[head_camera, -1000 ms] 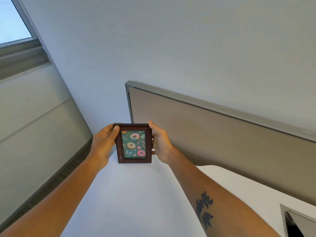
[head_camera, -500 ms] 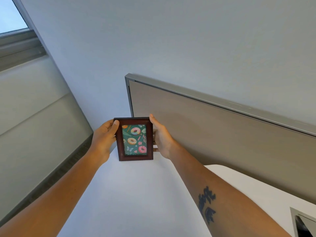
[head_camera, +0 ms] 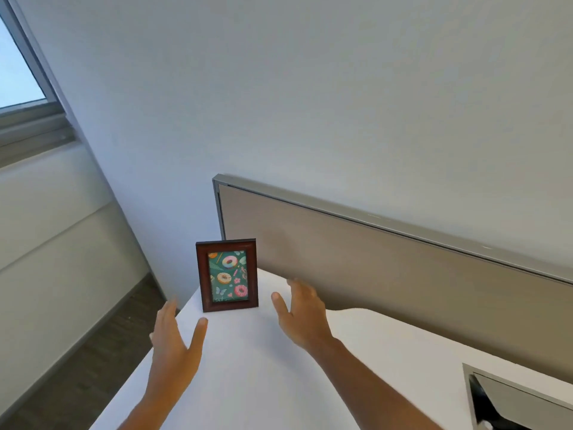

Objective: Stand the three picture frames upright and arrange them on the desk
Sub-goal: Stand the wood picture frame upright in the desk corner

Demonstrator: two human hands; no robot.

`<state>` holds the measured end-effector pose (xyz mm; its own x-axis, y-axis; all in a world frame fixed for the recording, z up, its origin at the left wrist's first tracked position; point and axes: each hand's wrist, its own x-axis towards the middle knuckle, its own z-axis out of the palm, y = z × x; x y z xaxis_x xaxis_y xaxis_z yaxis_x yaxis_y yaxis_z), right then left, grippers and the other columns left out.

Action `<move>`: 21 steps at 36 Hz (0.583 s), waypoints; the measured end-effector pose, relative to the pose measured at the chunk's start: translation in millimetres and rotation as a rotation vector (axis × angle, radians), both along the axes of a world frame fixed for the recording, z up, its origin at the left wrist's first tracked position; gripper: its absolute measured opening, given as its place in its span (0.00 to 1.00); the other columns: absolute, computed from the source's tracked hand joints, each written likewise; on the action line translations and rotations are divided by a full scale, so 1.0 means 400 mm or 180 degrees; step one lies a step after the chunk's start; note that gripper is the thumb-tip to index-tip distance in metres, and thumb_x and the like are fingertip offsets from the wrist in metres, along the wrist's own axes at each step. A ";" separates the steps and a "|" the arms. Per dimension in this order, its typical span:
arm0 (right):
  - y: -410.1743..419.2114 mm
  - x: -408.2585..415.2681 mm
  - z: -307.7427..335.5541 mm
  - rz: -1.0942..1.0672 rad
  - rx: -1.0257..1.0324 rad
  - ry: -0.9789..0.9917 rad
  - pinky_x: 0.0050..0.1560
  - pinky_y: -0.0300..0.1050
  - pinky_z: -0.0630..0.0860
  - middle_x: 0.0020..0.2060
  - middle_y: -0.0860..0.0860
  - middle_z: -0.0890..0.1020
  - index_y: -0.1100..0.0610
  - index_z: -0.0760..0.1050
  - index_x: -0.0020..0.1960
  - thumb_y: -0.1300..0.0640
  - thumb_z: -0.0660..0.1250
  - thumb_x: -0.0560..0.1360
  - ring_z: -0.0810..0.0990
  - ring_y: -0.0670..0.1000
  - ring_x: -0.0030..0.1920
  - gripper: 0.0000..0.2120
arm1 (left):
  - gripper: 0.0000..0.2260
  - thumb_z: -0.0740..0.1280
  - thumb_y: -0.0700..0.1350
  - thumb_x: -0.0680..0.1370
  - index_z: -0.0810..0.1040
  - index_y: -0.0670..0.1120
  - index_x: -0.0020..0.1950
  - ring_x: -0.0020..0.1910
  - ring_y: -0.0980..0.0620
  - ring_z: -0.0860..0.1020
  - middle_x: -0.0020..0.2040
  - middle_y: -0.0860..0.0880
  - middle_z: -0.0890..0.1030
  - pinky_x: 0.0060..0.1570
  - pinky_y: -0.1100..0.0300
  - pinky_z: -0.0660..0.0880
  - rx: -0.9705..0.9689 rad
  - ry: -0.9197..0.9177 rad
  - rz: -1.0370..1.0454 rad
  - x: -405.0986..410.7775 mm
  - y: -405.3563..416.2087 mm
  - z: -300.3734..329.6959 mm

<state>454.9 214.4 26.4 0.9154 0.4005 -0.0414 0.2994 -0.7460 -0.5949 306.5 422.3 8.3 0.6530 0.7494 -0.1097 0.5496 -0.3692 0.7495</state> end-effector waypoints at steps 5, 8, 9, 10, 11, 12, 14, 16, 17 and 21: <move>-0.128 -0.104 0.040 0.0278 -0.0640 -0.0472 0.86 0.60 0.49 0.87 0.53 0.57 0.54 0.60 0.84 0.37 0.51 0.86 0.51 0.54 0.87 0.33 | 0.45 0.66 0.63 0.73 0.53 0.48 0.84 0.82 0.39 0.57 0.85 0.46 0.53 0.77 0.33 0.58 -0.0055 0.0278 -0.0093 -0.104 -0.099 -0.036; -0.212 -0.173 0.076 0.0304 -0.0875 -0.0603 0.86 0.61 0.45 0.87 0.53 0.54 0.54 0.59 0.85 0.37 0.50 0.86 0.47 0.54 0.87 0.33 | 0.43 0.74 0.55 0.75 0.56 0.44 0.83 0.81 0.38 0.61 0.85 0.44 0.54 0.77 0.31 0.56 -0.0075 0.0347 -0.0308 -0.164 -0.184 -0.035; -0.240 -0.198 0.088 0.0277 -0.0929 -0.0624 0.86 0.61 0.44 0.88 0.53 0.53 0.54 0.58 0.85 0.37 0.49 0.86 0.47 0.54 0.88 0.33 | 0.43 0.75 0.52 0.75 0.57 0.43 0.83 0.80 0.37 0.62 0.85 0.43 0.55 0.77 0.31 0.55 -0.0077 0.0308 -0.0430 -0.186 -0.213 -0.031; -0.268 -0.224 0.100 0.0237 -0.0964 -0.0644 0.86 0.61 0.43 0.88 0.54 0.53 0.55 0.58 0.85 0.37 0.49 0.86 0.46 0.54 0.88 0.33 | 0.42 0.75 0.51 0.75 0.57 0.42 0.83 0.81 0.38 0.61 0.85 0.43 0.55 0.77 0.31 0.53 -0.0060 0.0266 -0.0574 -0.208 -0.241 -0.025; -0.295 -0.249 0.112 0.0192 -0.0989 -0.0665 0.86 0.61 0.43 0.88 0.54 0.53 0.55 0.58 0.85 0.37 0.49 0.86 0.46 0.54 0.88 0.33 | 0.42 0.75 0.50 0.76 0.57 0.42 0.83 0.81 0.38 0.60 0.85 0.43 0.55 0.77 0.32 0.52 -0.0017 0.0244 -0.0727 -0.230 -0.266 -0.018; -0.322 -0.276 0.123 0.0143 -0.1016 -0.0688 0.86 0.60 0.42 0.88 0.54 0.53 0.55 0.58 0.85 0.37 0.49 0.86 0.46 0.55 0.88 0.33 | 0.41 0.74 0.51 0.77 0.57 0.42 0.83 0.82 0.40 0.59 0.85 0.44 0.54 0.78 0.32 0.51 0.0041 0.0242 -0.0876 -0.251 -0.292 -0.009; -0.376 -0.329 0.145 0.0041 -0.1070 -0.0741 0.86 0.60 0.42 0.88 0.55 0.52 0.56 0.58 0.85 0.37 0.49 0.86 0.46 0.55 0.88 0.34 | 0.40 0.71 0.53 0.78 0.55 0.42 0.83 0.83 0.42 0.54 0.85 0.45 0.51 0.78 0.34 0.50 0.0170 0.0159 -0.1141 -0.291 -0.341 0.010; -0.428 -0.381 0.166 -0.0053 -0.1133 -0.0775 0.86 0.60 0.41 0.88 0.55 0.52 0.56 0.57 0.86 0.38 0.48 0.86 0.46 0.55 0.88 0.34 | 0.39 0.68 0.56 0.79 0.53 0.43 0.84 0.84 0.44 0.50 0.86 0.46 0.48 0.79 0.35 0.48 0.0277 0.0038 -0.1376 -0.326 -0.384 0.030; -0.454 -0.406 0.177 -0.0103 -0.1152 -0.0783 0.86 0.60 0.42 0.88 0.55 0.52 0.57 0.57 0.86 0.38 0.48 0.86 0.46 0.55 0.88 0.34 | 0.40 0.65 0.59 0.79 0.52 0.44 0.84 0.84 0.45 0.48 0.86 0.47 0.46 0.80 0.36 0.47 0.0328 0.0021 -0.1499 -0.341 -0.404 0.041; -0.551 -0.508 0.217 -0.0294 -0.1185 -0.0802 0.86 0.62 0.43 0.88 0.55 0.52 0.57 0.56 0.86 0.38 0.49 0.87 0.47 0.56 0.88 0.34 | 0.41 0.55 0.66 0.78 0.43 0.50 0.85 0.84 0.48 0.42 0.85 0.51 0.37 0.80 0.39 0.42 0.0520 -0.0036 -0.1927 -0.384 -0.476 0.087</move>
